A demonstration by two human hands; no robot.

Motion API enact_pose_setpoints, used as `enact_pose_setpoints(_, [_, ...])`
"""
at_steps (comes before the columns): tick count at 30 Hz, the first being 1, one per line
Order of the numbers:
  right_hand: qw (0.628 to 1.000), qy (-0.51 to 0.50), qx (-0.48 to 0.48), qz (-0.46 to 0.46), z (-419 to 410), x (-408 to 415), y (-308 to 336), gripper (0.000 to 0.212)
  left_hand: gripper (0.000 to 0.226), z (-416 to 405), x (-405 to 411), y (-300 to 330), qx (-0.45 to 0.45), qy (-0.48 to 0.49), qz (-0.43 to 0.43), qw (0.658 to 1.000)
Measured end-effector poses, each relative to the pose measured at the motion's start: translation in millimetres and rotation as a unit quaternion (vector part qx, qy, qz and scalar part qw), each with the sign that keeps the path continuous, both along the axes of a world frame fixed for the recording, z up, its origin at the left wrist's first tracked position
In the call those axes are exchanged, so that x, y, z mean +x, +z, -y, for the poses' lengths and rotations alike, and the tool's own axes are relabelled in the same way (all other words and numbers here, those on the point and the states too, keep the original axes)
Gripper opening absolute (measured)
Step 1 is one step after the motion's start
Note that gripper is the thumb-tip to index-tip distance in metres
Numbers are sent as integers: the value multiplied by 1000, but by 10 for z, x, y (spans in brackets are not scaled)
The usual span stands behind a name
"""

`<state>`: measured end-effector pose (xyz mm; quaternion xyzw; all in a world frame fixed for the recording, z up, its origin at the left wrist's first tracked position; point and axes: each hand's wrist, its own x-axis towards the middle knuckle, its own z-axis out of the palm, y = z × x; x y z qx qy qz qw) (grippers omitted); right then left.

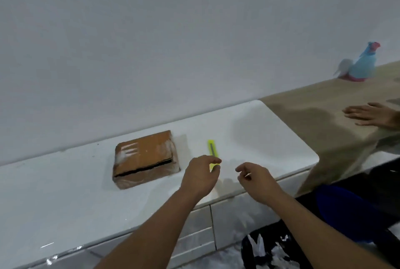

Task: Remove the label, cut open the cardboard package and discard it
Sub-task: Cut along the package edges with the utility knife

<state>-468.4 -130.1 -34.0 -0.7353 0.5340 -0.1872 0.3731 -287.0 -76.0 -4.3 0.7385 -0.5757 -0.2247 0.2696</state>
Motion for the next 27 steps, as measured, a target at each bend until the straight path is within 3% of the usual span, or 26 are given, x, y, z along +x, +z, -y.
enact_pose_setpoints(4, [999, 38, -2, -22, 149, 574, -20, 22, 26, -223, 750, 73, -5, 74, -18, 997])
enact_pose_setpoints(7, [998, 34, -22, -57, 267, 923, -124, 31, 30, -386, 1330, 37, -3, 131, 37, 991])
enact_pose_setpoints(10, [993, -15, -24, -118, 387, 1205, -246, 44, 53, -574, 1804, -9, 36, 185, 123, 974])
enact_pose_setpoints(14, [979, -65, -23, -191, 500, 1412, -391, 45, 95, -670, 2280, -131, 137, 160, 111, 971])
enact_pose_setpoints(17, [971, -88, -34, -222, 500, 1477, -425, 36, 106, -619, 2473, -229, 172, 118, 111, 972])
enact_pose_setpoints(20, [973, -92, -22, -209, 537, 1509, -420, 40, 101, -586, 2572, -277, 143, 107, 119, 977])
enact_pose_setpoints(24, [983, -136, 49, -115, 513, 1548, -393, 58, 95, -554, 2610, -282, 127, 101, 198, 967])
enact_pose_setpoints(27, [987, -124, 85, -63, 415, 1647, -337, 40, 90, -498, 2591, -275, 112, 121, 225, 960])
